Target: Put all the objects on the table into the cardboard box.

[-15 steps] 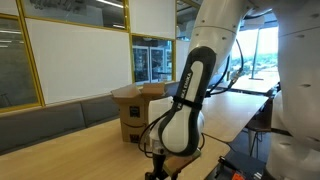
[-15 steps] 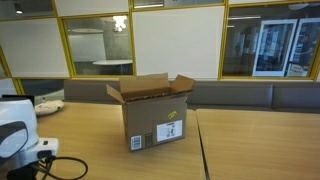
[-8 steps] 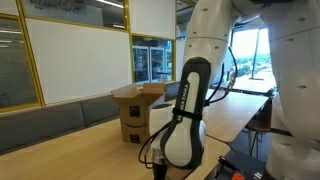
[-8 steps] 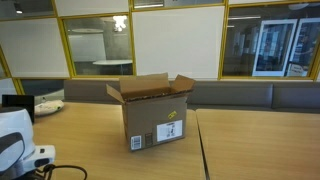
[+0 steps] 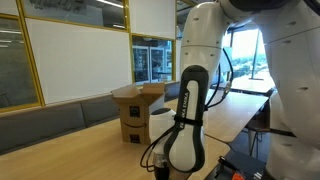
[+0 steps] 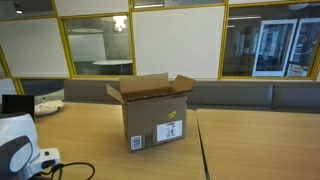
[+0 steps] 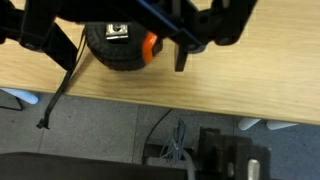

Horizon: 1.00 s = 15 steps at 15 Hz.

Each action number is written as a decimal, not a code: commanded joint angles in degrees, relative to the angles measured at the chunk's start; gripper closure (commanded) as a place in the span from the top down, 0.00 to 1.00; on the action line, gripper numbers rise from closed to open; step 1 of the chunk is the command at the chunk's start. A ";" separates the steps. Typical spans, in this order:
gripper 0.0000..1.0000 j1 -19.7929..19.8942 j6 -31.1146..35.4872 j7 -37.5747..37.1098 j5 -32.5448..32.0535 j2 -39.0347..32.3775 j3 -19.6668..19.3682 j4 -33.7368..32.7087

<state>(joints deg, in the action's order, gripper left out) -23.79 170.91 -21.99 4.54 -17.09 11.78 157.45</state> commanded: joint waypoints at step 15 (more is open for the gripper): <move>0.66 -2.81 0.42 1.24 -2.92 -6.80 -4.44 -7.23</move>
<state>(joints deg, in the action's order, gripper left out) -26.11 170.90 -21.70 1.65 -22.90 7.74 151.44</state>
